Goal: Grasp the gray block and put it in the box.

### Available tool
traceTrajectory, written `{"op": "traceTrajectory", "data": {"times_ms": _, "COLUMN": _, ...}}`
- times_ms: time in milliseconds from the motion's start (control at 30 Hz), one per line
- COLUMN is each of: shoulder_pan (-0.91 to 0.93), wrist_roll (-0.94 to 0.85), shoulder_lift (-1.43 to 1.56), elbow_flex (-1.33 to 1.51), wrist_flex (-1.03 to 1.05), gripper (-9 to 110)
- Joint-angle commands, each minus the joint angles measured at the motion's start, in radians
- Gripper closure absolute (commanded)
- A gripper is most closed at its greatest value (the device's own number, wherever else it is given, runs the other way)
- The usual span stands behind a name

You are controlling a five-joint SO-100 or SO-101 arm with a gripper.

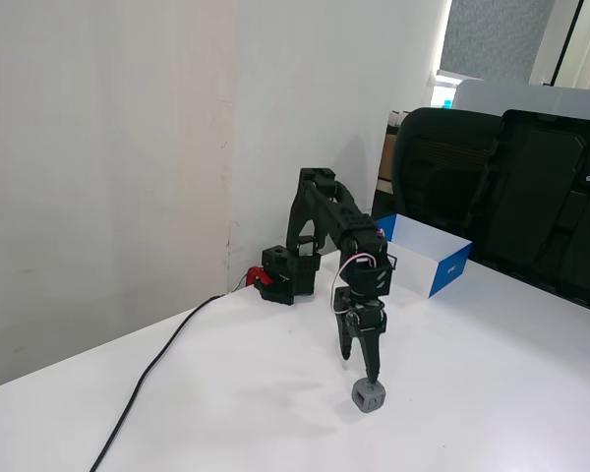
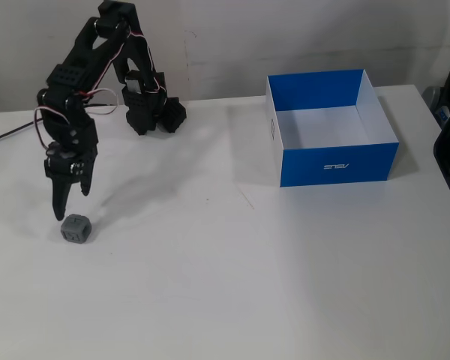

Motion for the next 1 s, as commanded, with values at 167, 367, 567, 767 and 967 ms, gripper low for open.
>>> {"op": "traceTrajectory", "data": {"times_ms": 167, "shoulder_pan": 0.009, "wrist_roll": 0.009, "shoulder_lift": -0.069, "elbow_flex": -0.202, "wrist_flex": 0.069, "gripper": 60}}
{"op": "traceTrajectory", "data": {"times_ms": 367, "shoulder_pan": 0.02, "wrist_roll": 0.011, "shoulder_lift": -0.101, "elbow_flex": -0.239, "wrist_flex": 0.098, "gripper": 60}}
{"op": "traceTrajectory", "data": {"times_ms": 567, "shoulder_pan": 0.02, "wrist_roll": 0.011, "shoulder_lift": -0.15, "elbow_flex": -0.279, "wrist_flex": 0.114, "gripper": 60}}
{"op": "traceTrajectory", "data": {"times_ms": 767, "shoulder_pan": 0.018, "wrist_roll": 0.011, "shoulder_lift": -0.196, "elbow_flex": -0.334, "wrist_flex": 0.129, "gripper": 59}}
{"op": "traceTrajectory", "data": {"times_ms": 967, "shoulder_pan": 0.018, "wrist_roll": 0.005, "shoulder_lift": -0.233, "elbow_flex": -0.368, "wrist_flex": 0.14, "gripper": 64}}
